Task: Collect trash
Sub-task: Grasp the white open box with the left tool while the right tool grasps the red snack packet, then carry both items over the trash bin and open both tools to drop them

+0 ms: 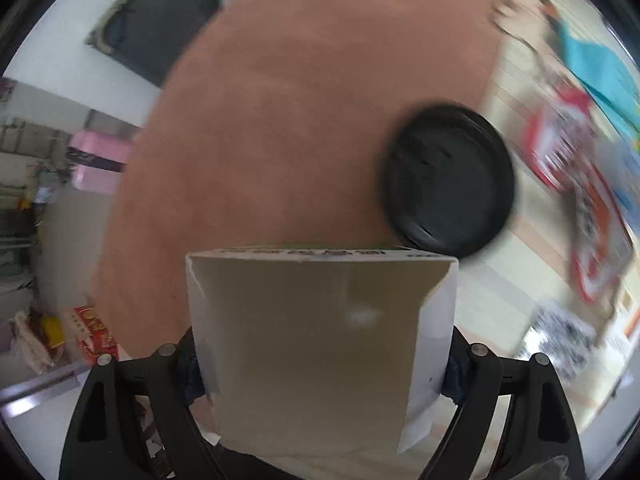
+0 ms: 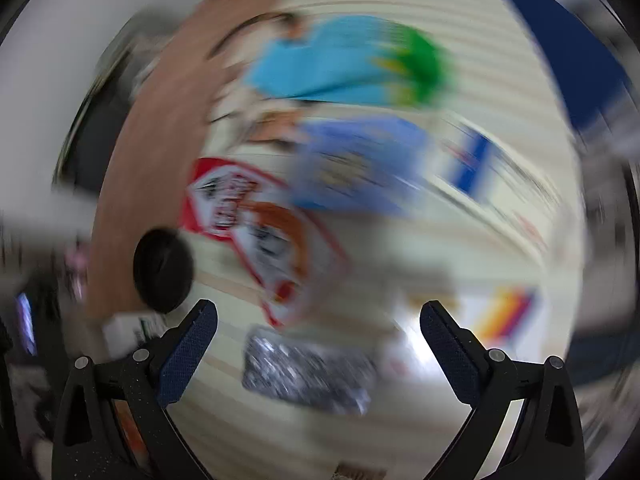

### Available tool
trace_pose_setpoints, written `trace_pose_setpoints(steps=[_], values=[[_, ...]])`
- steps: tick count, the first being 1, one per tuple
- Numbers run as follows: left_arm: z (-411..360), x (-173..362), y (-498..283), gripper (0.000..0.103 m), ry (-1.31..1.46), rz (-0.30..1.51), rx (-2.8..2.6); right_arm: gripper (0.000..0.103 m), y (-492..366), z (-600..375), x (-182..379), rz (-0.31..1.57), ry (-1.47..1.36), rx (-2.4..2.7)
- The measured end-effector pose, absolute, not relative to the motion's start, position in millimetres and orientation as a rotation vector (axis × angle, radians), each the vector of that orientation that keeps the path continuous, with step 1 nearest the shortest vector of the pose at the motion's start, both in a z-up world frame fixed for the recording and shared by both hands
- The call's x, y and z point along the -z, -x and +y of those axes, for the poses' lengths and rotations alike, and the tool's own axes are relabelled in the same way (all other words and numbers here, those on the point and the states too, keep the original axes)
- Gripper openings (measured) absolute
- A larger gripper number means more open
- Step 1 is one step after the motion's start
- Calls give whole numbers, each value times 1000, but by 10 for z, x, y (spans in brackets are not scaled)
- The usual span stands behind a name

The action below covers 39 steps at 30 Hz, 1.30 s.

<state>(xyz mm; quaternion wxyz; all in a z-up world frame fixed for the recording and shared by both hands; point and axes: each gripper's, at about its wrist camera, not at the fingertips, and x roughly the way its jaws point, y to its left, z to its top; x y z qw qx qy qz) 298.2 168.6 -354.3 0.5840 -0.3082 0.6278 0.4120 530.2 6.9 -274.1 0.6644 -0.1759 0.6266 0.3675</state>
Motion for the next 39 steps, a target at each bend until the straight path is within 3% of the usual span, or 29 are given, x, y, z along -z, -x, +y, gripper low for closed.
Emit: trace_pose_setpoints(steps=[6, 8, 11, 12, 13, 14, 16, 24, 39], values=[[1841, 3569, -2937, 86, 734, 1433, -998, 102, -5134, 989, 3242, 1312, 869, -853], [1846, 3570, -2920, 86, 732, 1425, -1002, 102, -5141, 1096, 3360, 1311, 911, -850], [1824, 3571, -2922, 86, 737, 1412, -1000, 93, -5202, 1143, 3459, 1338, 842, -863], [1833, 3546, -2888, 86, 741, 1407, -996, 86, -5200, 1122, 3448, 1332, 812, -860], [1863, 3532, -2894, 86, 744, 1404, -990, 67, -5174, 1111, 3430, 1323, 801, -862], [1851, 3528, -2868, 86, 741, 1404, -988, 57, -5115, 1097, 3381, 1300, 789, -876], [1861, 3518, -2900, 86, 729, 1402, -985, 46, -5007, 1089, 3333, 1286, 791, -871], [1780, 3328, -2744, 86, 700, 1366, -990, 42, -4788, 700, 3315, 1413, 537, -889], [1254, 2524, -2387, 86, 537, 1190, -779, 41, -4150, -305, 2420, 1329, 229, -804]])
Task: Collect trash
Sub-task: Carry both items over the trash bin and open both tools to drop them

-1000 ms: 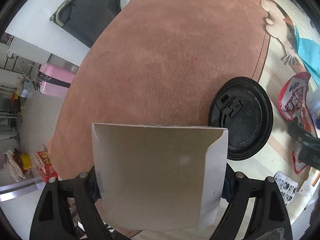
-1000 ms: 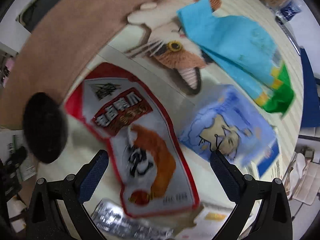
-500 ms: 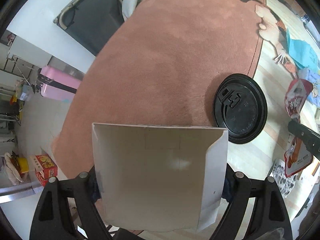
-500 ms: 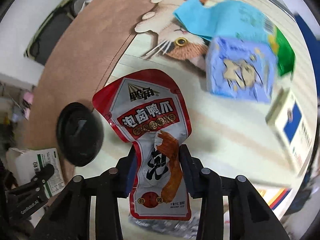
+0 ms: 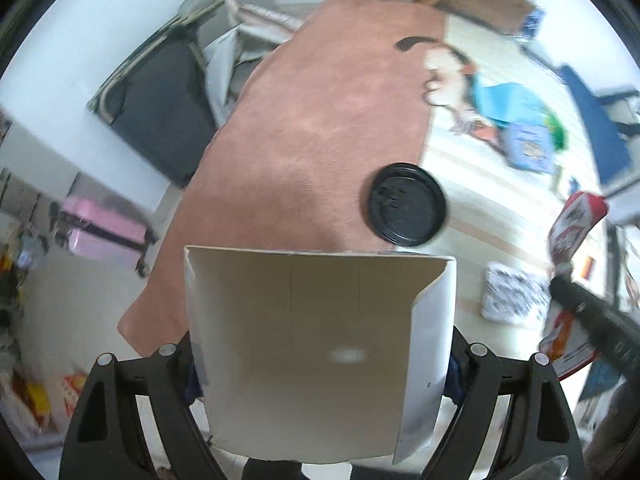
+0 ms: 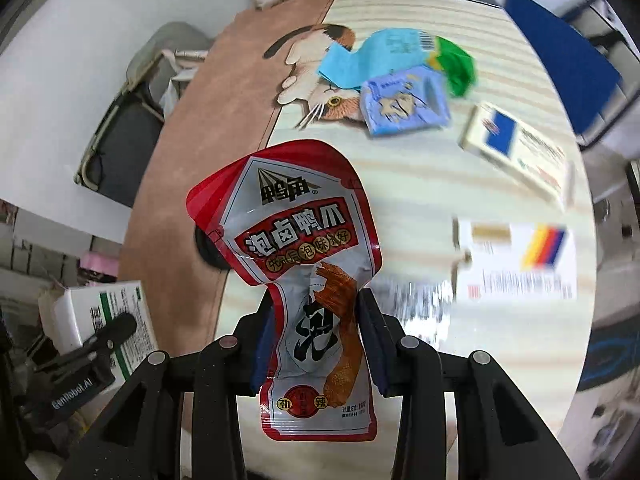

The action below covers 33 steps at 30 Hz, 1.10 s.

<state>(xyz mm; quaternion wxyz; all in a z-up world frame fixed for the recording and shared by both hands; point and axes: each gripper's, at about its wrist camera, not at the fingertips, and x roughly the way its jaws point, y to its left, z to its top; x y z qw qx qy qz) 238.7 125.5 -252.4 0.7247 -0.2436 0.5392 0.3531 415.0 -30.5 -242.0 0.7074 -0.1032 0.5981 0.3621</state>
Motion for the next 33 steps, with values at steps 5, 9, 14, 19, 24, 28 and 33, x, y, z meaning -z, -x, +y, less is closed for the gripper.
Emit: trace_pose_setpoints(steps=[5, 9, 14, 19, 24, 28, 33], values=[[939, 2275, -1975, 86, 443, 1136, -625, 40, -3459, -871, 2127, 1299, 126, -722], [672, 2195, -1582, 86, 369, 1129, -514, 40, -2748, -1361, 2031, 1280, 42, -629], [373, 2336, -985, 86, 332, 1190, -411, 39, -1935, -1817, 2172, 1323, -50, -533], [182, 2797, -659, 86, 337, 1300, -360, 39, -1231, -2237, 2583, 1425, -102, -457], [-19, 3570, -491, 86, 384, 1428, -339, 39, -876, -2493, 3259, 1539, -108, -410], [-107, 4407, -520, 86, 436, 1522, -326, 39, -772, -2634, 3962, 1614, -117, -382], [-139, 5495, -623, 86, 517, 1611, -296, 39, -706, -2717, 5023, 1695, -131, -363]])
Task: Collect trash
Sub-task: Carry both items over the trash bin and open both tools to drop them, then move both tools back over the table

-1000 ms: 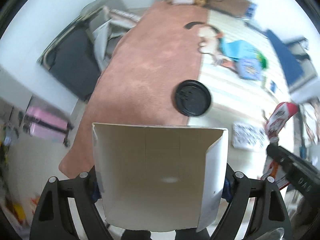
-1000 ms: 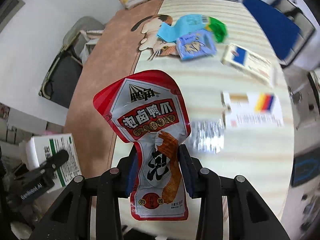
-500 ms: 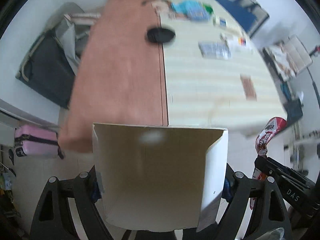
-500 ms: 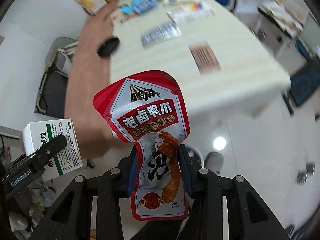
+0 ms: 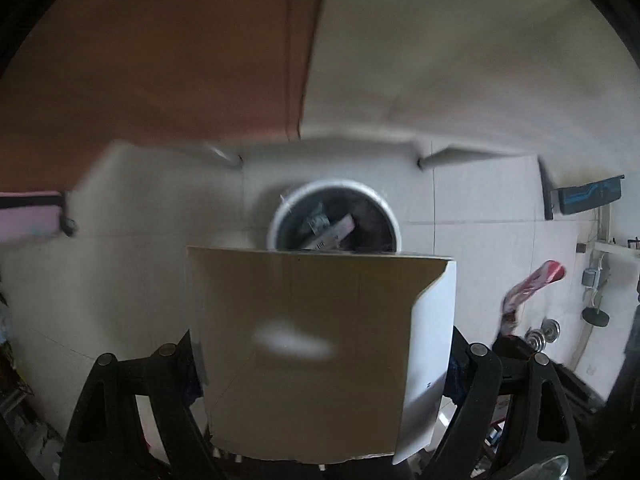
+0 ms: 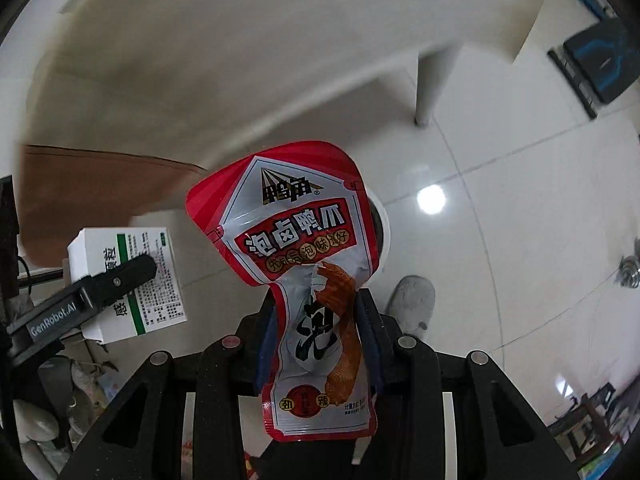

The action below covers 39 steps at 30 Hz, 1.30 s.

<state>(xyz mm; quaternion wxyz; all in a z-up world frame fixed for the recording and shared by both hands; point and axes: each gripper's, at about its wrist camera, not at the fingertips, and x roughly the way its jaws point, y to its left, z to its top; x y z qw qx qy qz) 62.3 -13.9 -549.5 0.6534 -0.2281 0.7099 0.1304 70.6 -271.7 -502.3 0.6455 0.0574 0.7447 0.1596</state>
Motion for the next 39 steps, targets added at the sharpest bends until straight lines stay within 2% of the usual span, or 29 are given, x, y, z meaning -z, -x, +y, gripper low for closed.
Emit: trace_pose_setpoints(steps=[5, 7, 9, 10, 11, 13, 14, 16, 21, 28, 39], values=[[-117, 6492, -675, 89, 574, 1678, -264, 39, -677, -2678, 6193, 1789, -157, -366], [-77, 6799, -673, 100, 579, 1694, -259, 43, -663, -2651, 6660, 1821, -159, -371], [-31, 6992, -630, 103, 580, 1698, -277, 47, -676, -2613, 7059, 1845, -145, -367], [-16, 7044, -615, 103, 573, 1699, -287, 58, -695, -2589, 7180, 1853, -154, -368], [1, 7113, -590, 103, 555, 1697, -306, 63, -687, -2597, 7335, 1862, -161, -371], [13, 7123, -556, 103, 520, 1685, -347, 81, -690, -2606, 7477, 1862, -154, -358], [18, 7107, -514, 103, 482, 1664, -383, 86, -696, -2558, 7504, 1857, -134, -351], [21, 7073, -440, 103, 438, 1652, -424, 103, -693, -2559, 7490, 1827, -47, -327], [6, 6867, -244, 103, 388, 1648, -471, 103, -623, -2538, 7304, 1762, 110, -291], [-64, 6429, -80, 103, 351, 1623, -482, 103, -663, -2473, 6724, 1683, 197, -268], [-158, 5397, 147, 103, 388, 1571, -457, 103, -535, -2426, 5381, 1594, 236, -282]])
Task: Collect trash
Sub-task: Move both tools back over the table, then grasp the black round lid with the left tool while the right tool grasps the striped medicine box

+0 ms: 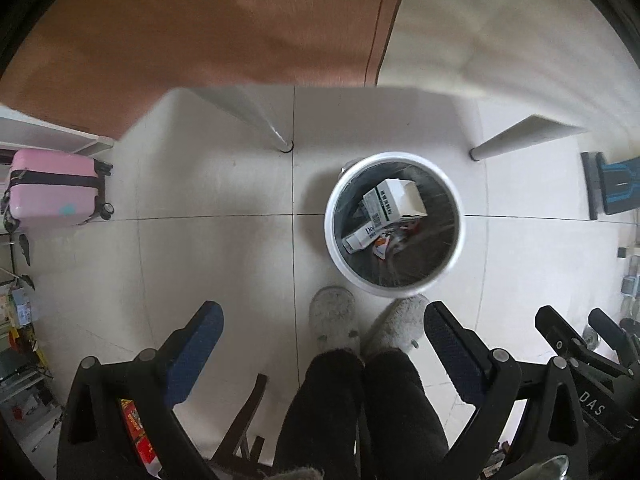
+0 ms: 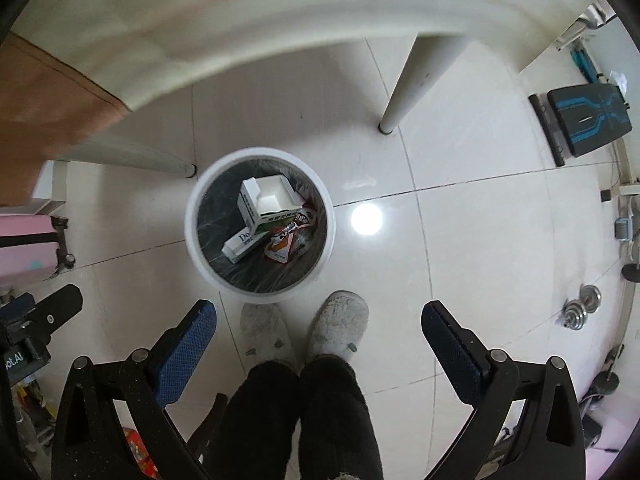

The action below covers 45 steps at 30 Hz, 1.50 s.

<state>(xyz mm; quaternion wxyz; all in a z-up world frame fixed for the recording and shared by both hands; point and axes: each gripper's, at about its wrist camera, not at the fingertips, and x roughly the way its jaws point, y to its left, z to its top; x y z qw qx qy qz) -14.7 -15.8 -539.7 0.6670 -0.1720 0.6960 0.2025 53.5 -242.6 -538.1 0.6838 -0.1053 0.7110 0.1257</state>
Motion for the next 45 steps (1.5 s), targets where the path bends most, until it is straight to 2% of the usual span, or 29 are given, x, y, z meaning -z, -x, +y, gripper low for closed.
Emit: trace_pose_setpoints(steps=[12, 20, 25, 31, 38, 45], values=[[-323, 4011, 423, 103, 374, 1510, -376, 103, -283, -2557, 3571, 1537, 213, -291], [-213, 3227, 523, 103, 369, 1420, -346, 103, -118, -2561, 2637, 1499, 177, -314], [-105, 2808, 321, 103, 349, 1335, -351, 103, -287, -2496, 2153, 1449, 87, -332], [210, 2383, -342, 103, 317, 1216, -414, 103, -961, -2315, 1635, 1362, 16, -361], [729, 2315, -1418, 103, 356, 1189, -572, 103, -2335, -2170, 1563, 1346, -55, -354], [1040, 2663, -2537, 103, 475, 1245, -756, 103, -4257, -2158, 2343, 1448, -289, -172]])
